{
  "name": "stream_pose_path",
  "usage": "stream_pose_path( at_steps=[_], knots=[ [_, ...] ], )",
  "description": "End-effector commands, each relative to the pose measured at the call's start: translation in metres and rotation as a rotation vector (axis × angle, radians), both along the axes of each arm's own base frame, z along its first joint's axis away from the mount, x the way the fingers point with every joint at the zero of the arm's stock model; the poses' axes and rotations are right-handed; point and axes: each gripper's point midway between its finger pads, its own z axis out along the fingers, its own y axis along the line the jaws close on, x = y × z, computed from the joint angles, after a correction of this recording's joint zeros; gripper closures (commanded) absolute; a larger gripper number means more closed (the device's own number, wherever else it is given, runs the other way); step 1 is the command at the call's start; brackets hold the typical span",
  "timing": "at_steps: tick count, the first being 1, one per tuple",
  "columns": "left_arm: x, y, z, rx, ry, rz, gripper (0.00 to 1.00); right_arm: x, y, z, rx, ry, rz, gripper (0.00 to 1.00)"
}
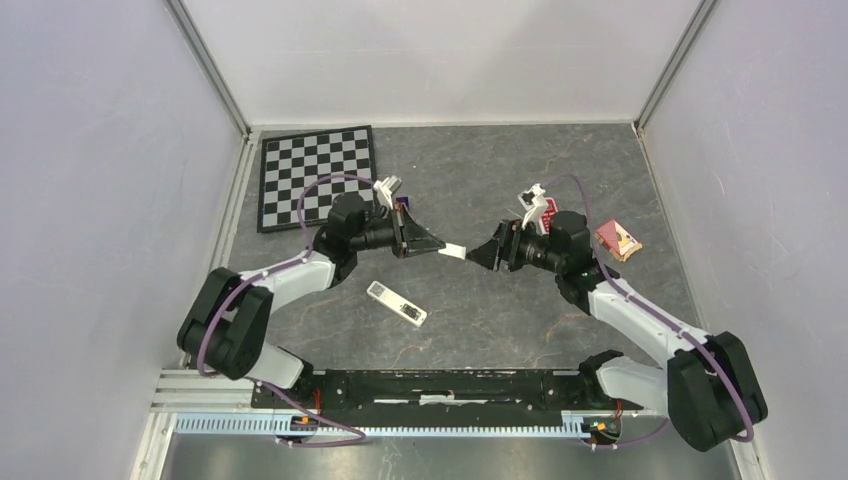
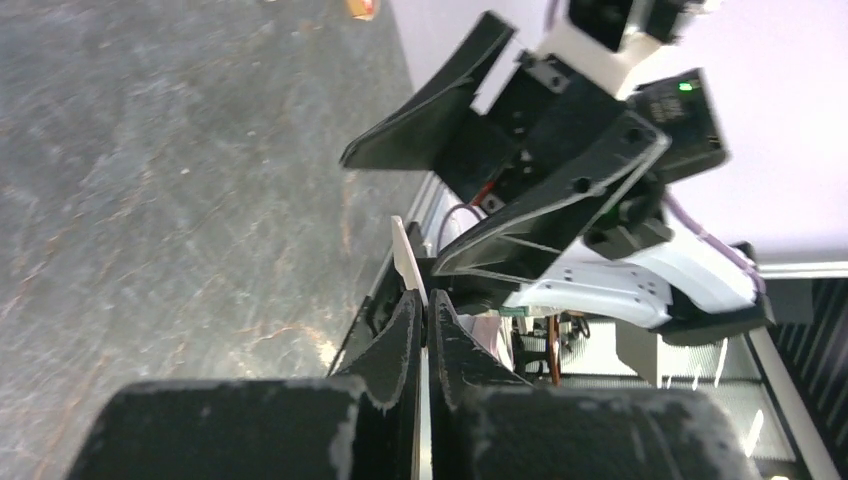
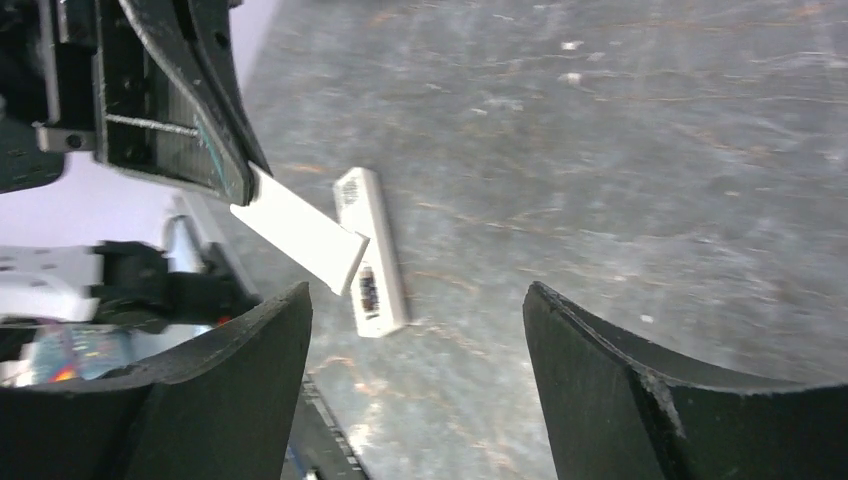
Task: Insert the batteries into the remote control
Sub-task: Adjust the remote control at the center of the board.
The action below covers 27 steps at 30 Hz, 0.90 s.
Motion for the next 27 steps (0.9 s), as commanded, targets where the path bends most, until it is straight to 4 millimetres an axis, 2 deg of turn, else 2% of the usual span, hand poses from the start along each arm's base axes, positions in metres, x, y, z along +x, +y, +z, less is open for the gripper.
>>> stream_pose_path(
  at_steps=[1,9,14,17,19,21,24,27],
  knots=[
    [-0.009,-0.001,0.056,-0.058,-0.089,-0.059,0.98,-0.015,0.020,0.081,0.302,-0.123,0.089,0.21],
    [-0.012,0.000,0.077,-0.119,-0.029,-0.042,0.98,-0.030,0.025,0.111,0.402,-0.158,0.160,0.33],
    [-0.011,0.001,0.085,-0.134,-0.032,-0.020,0.98,-0.032,0.030,0.110,0.418,-0.114,0.195,0.44],
    [-0.011,0.002,0.087,-0.138,-0.035,-0.013,0.98,-0.030,0.031,0.100,0.406,-0.092,0.191,0.41],
    [-0.013,0.002,0.088,-0.140,-0.036,-0.015,0.98,-0.029,0.030,0.094,0.400,-0.078,0.180,0.33],
    [-0.014,0.004,0.089,-0.142,-0.039,-0.014,0.98,-0.026,0.029,0.092,0.395,-0.084,0.162,0.30],
    [-0.016,0.005,0.090,-0.145,-0.043,-0.013,0.98,-0.022,0.028,0.092,0.391,-0.094,0.146,0.29],
    [-0.018,0.006,0.093,-0.151,-0.045,-0.014,0.98,-0.022,0.031,0.095,0.400,-0.081,0.160,0.36]
  ],
)
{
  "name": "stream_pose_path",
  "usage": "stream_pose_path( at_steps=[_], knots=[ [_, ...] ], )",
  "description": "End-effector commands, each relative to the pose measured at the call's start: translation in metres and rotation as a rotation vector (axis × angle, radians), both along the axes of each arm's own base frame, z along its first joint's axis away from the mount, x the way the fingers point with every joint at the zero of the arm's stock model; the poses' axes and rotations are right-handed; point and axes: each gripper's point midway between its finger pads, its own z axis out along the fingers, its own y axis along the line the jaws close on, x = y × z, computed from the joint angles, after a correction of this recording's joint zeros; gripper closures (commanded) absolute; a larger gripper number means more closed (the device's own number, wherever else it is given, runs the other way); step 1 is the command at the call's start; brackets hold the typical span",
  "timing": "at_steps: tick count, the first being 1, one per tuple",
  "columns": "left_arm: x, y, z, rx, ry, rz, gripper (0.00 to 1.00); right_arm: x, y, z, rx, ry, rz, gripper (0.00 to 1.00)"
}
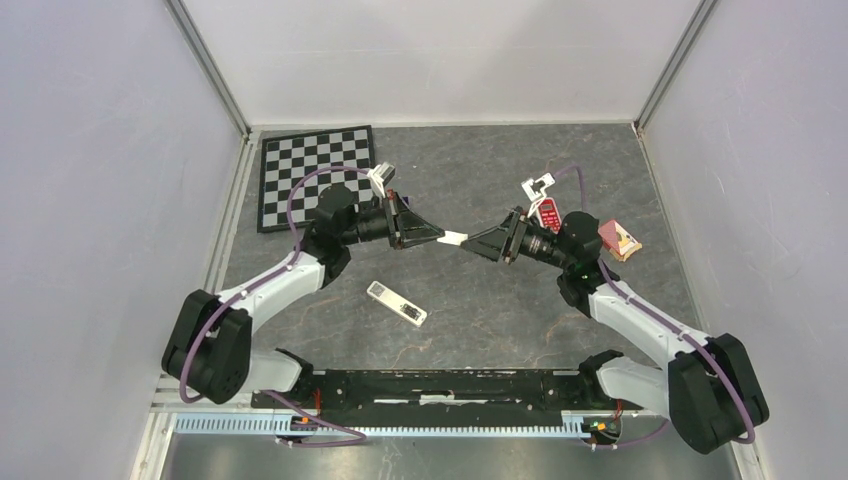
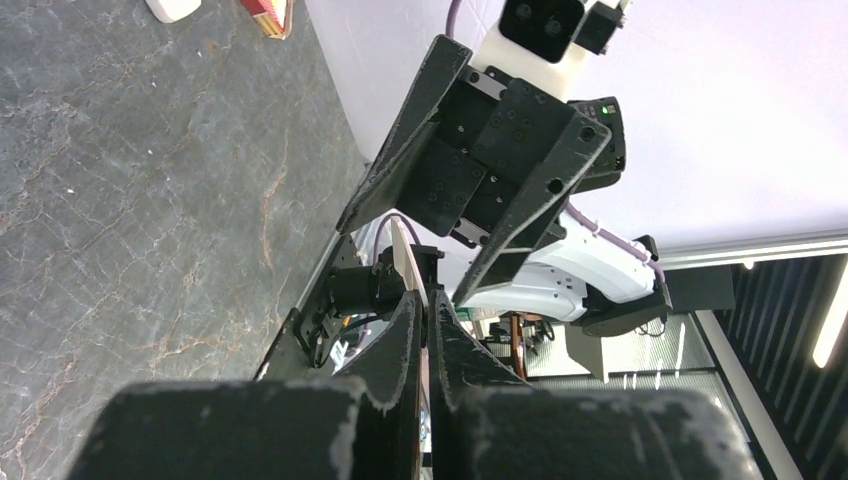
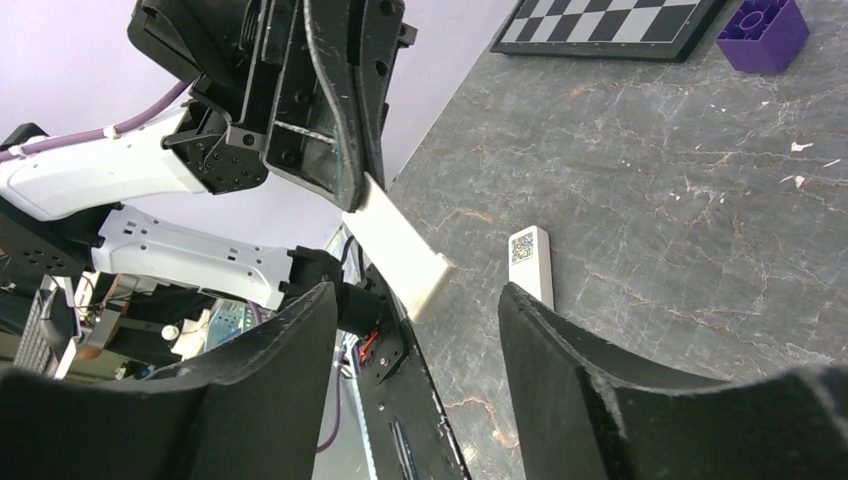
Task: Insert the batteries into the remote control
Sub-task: Adjust the remote control at the center of the board.
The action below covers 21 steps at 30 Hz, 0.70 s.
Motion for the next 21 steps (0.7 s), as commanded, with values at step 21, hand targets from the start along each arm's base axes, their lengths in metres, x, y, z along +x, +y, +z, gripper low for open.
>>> stream_pose_path(
  at_steps=[21],
  knots=[
    [-0.011,0.005,0.024,-0.062,-0.046,-0.003,0.98,-0.008,0.010,0.054,0.133,-0.101,0.087,0.62]
  ],
)
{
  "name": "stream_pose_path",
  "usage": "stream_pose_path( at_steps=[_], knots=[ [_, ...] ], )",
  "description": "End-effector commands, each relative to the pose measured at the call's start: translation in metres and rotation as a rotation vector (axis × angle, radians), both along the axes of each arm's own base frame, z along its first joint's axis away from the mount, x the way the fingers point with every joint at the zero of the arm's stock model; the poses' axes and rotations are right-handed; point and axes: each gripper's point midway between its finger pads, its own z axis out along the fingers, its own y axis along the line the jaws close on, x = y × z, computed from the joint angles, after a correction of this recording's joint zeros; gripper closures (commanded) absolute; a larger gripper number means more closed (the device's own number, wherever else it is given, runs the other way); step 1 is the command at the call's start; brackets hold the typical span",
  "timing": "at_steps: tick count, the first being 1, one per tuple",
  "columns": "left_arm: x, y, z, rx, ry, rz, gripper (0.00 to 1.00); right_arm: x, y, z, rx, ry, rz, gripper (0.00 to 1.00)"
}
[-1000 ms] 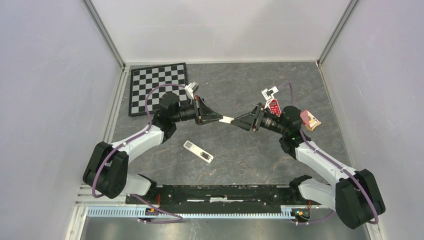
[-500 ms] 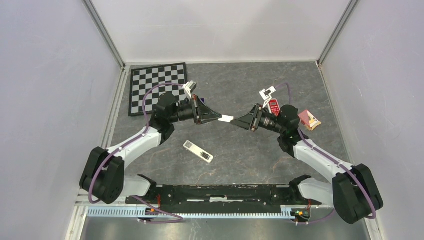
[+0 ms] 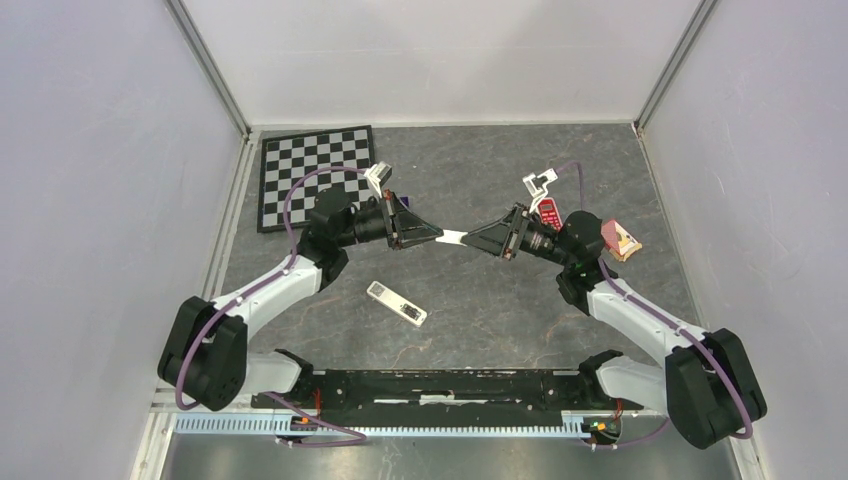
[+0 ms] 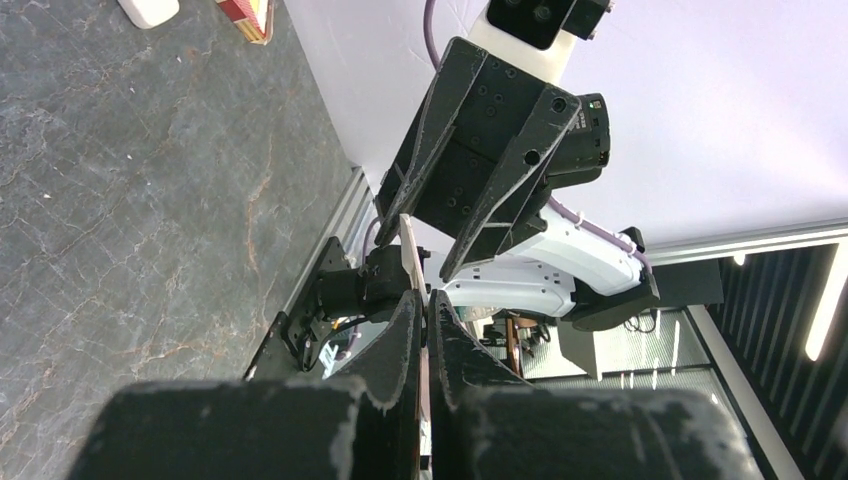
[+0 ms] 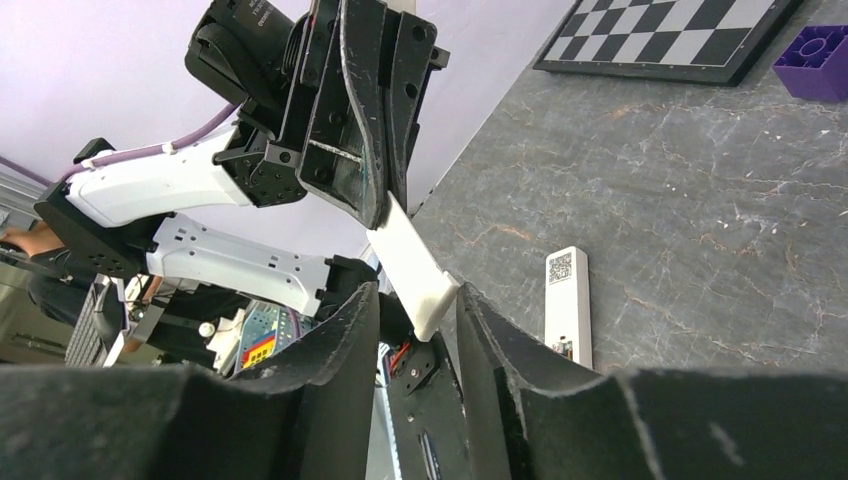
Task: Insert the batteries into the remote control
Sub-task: Adjust the remote control at the center of the board.
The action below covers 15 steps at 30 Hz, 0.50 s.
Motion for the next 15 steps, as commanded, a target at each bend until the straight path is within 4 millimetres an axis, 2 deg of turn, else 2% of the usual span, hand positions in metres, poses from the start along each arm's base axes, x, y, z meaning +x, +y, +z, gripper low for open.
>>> stream_pose_path(
  at_steps=[1,9,12,15],
  knots=[
    [-0.004,0.002,0.012,-0.031,-0.029,-0.004,0.98,-0.006,0.004,0.036,0.065,-0.096,0.046,0.63],
    [-0.003,0.000,0.005,-0.022,-0.014,-0.006,0.98,-0.010,0.006,0.043,0.086,-0.101,0.065,0.72],
    [-0.002,0.000,0.004,-0.019,-0.013,-0.009,0.98,-0.013,0.008,0.048,0.101,-0.102,0.087,0.66],
    [-0.002,0.000,0.003,-0.017,-0.017,-0.011,0.98,-0.013,0.009,0.050,0.113,-0.084,0.099,0.66]
  ],
)
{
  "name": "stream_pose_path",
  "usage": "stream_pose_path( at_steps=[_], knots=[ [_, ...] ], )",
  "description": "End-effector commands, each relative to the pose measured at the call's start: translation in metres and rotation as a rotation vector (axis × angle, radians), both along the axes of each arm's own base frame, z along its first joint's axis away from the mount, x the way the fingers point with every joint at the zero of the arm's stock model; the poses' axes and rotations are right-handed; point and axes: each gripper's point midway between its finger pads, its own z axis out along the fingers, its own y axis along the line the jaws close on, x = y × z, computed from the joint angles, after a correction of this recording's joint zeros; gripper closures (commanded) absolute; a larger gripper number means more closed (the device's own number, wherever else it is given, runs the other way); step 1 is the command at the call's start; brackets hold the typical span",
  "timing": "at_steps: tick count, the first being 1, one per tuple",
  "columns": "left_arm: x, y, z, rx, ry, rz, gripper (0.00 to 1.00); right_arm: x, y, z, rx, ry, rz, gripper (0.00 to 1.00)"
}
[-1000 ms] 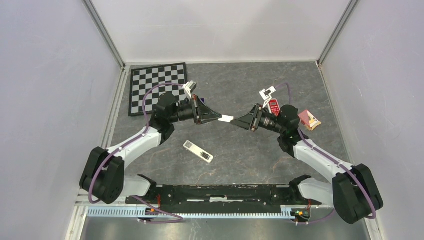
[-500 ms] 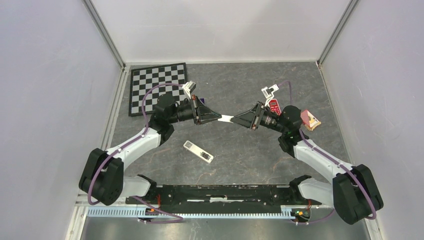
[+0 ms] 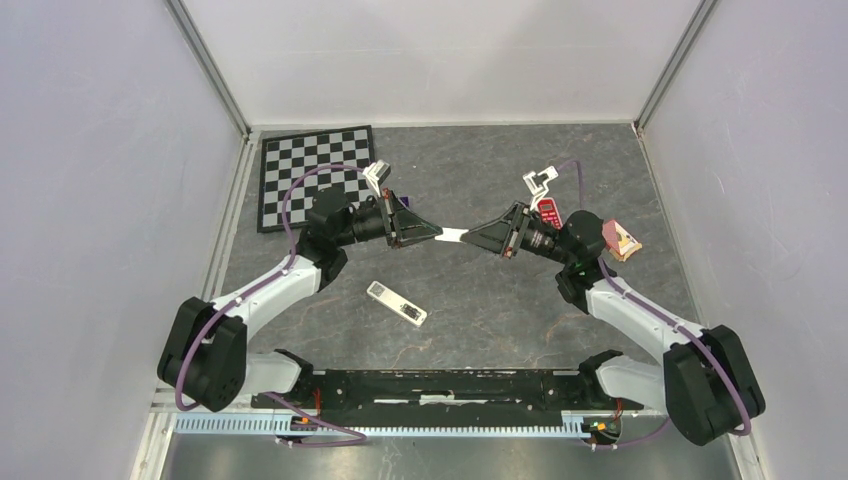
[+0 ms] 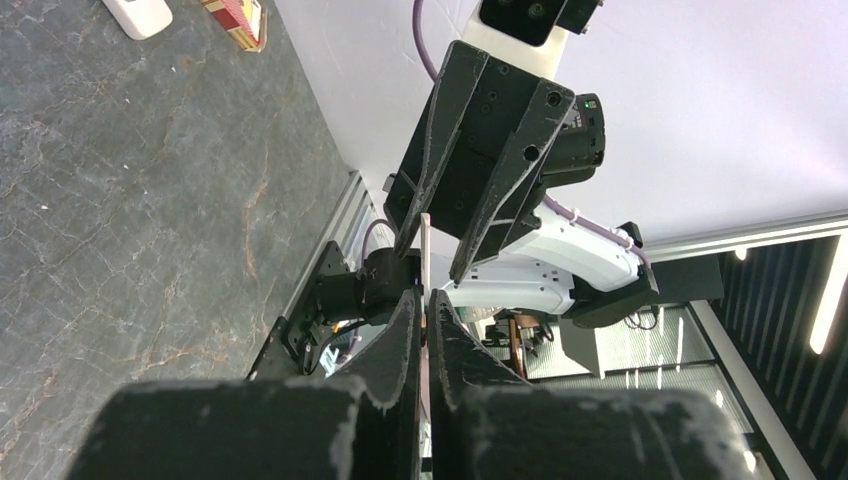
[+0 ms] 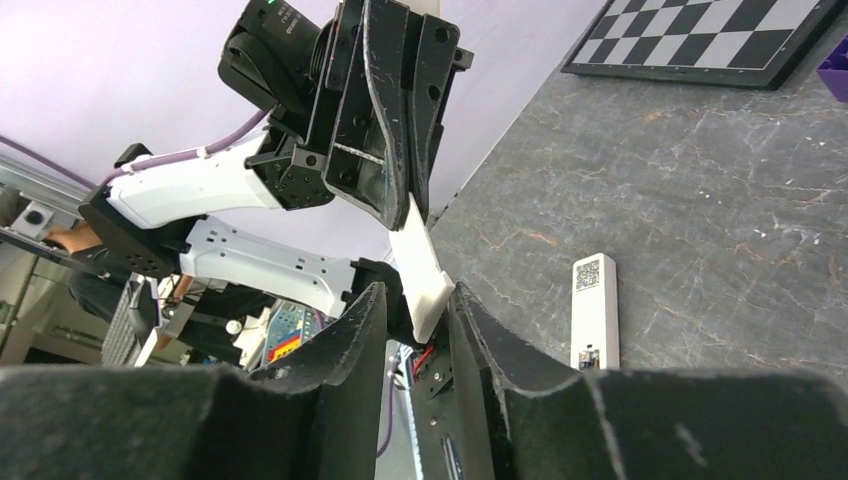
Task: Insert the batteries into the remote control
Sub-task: Adjust the remote control at the center of the board.
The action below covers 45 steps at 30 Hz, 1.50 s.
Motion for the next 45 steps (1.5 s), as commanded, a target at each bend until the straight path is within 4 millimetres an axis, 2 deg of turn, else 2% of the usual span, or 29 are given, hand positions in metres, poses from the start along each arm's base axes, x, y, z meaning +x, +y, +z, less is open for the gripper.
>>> stream_pose_path(
  at_steps=[1,5,9,10,13,14,17,21,23,24,25,28,30,31,33,37,39,41,45],
  knots=[
    [-0.003,-0.002,-0.002,-0.004,0.006,-0.017,0.98,-0.011,0.007,0.040,0.074,-0.098,0.075,0.67],
    [-0.002,-0.002,-0.004,0.000,0.003,-0.020,0.98,-0.008,0.008,0.041,0.084,-0.081,0.068,0.75],
    [-0.002,-0.002,-0.010,0.015,0.011,-0.019,0.96,-0.005,0.008,0.038,0.084,-0.073,0.055,0.92],
    [-0.002,-0.002,-0.012,0.024,0.014,-0.013,0.89,-0.004,0.008,0.036,0.082,-0.067,0.051,0.98],
    [0.002,0.002,-0.024,0.089,0.021,0.031,0.55,-0.001,0.008,0.025,0.069,-0.046,0.039,1.00],
    [0.005,0.005,-0.028,0.122,0.022,0.055,0.48,0.001,0.008,0.018,0.061,-0.030,0.030,1.00],
    [0.015,0.026,-0.061,0.334,0.033,0.176,0.19,0.004,0.007,-0.003,0.033,0.000,0.006,1.00],
    [0.015,0.072,-0.110,0.652,0.092,0.328,0.09,0.009,0.004,-0.041,-0.025,0.046,-0.033,1.00],
    [0.005,0.092,-0.126,0.757,0.121,0.361,0.12,0.010,0.002,-0.062,-0.062,0.075,-0.052,1.00],
    [-0.001,0.101,-0.132,0.798,0.137,0.372,0.17,0.011,0.001,-0.071,-0.081,0.084,-0.061,1.00],
    [-0.008,0.107,-0.136,0.823,0.148,0.372,0.25,0.012,0.000,-0.084,-0.105,0.100,-0.069,1.00],
    [-0.029,0.119,-0.151,0.876,0.194,0.359,0.58,0.013,-0.003,-0.110,-0.166,0.136,-0.088,1.00],
    [-0.046,0.129,-0.164,0.930,0.238,0.351,0.78,0.012,-0.004,-0.120,-0.191,0.153,-0.090,1.00],
    [-0.056,0.135,-0.171,0.965,0.261,0.348,0.85,0.012,-0.005,-0.123,-0.200,0.158,-0.094,1.00],
    [-0.072,0.141,-0.184,1.014,0.283,0.326,0.95,0.013,-0.006,-0.127,-0.215,0.157,-0.101,1.00],
    [-0.102,0.137,-0.210,1.086,0.334,0.257,0.97,0.016,-0.008,-0.132,-0.243,0.161,-0.114,1.00],
    [-0.109,0.136,-0.224,1.139,0.355,0.238,0.94,0.017,-0.008,-0.133,-0.250,0.164,-0.116,1.00],
    [-0.108,0.128,-0.230,1.149,0.347,0.226,0.91,0.018,-0.007,-0.134,-0.253,0.165,-0.116,1.00],
    [-0.092,0.111,-0.234,1.125,0.327,0.245,0.77,0.019,-0.006,-0.133,-0.253,0.167,-0.114,1.00]
  ],
)
